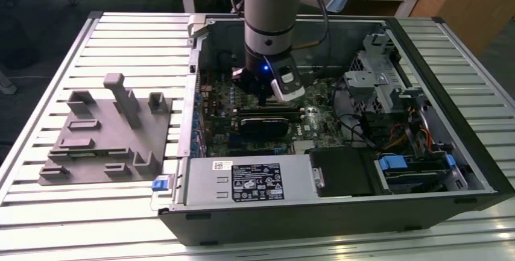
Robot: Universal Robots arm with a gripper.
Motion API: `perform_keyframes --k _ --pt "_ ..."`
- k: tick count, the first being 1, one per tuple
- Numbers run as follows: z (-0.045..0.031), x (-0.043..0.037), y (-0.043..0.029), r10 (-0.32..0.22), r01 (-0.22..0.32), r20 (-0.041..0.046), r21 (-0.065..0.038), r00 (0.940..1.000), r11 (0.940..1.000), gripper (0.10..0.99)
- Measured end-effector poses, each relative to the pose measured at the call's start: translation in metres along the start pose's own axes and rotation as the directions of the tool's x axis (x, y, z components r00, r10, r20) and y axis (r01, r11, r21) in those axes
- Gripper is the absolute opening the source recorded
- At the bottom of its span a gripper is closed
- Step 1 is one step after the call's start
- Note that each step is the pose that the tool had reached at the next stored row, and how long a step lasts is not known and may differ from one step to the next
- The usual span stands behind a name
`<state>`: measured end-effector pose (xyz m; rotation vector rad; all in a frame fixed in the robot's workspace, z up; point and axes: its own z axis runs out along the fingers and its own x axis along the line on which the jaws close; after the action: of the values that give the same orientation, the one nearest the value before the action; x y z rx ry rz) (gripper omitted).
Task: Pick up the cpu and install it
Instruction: 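Install the second cpu locking lever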
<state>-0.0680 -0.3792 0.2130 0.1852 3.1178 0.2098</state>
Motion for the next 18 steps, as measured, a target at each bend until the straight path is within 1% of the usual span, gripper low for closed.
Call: perform_keyframes --k 4,5,8,10,16,18 --pt "0.0013 0.0034 -0.0045 -0.01 0.01 -0.0019 -0.005 0.9999 0.9999 0.106" --pt "0.0016 0.0043 -0.0053 -0.012 0.012 -0.0027 -0.009 0.9999 0.9999 0.106" --pt "0.0025 0.0058 -0.0071 -0.018 0.018 -0.0054 -0.027 0.9998 0.9995 0.106" --pt "0.0026 0.0058 -0.0088 -0.021 0.021 -0.0065 -0.035 0.9998 0.9992 0.106" --pt "0.002 0.005 -0.0161 -0.022 0.022 -0.0087 -0.055 0.9997 0.9982 0.106" --pt "0.0018 0.0047 -0.0188 -0.023 0.022 -0.0096 -0.064 0.9997 0.9977 0.106"
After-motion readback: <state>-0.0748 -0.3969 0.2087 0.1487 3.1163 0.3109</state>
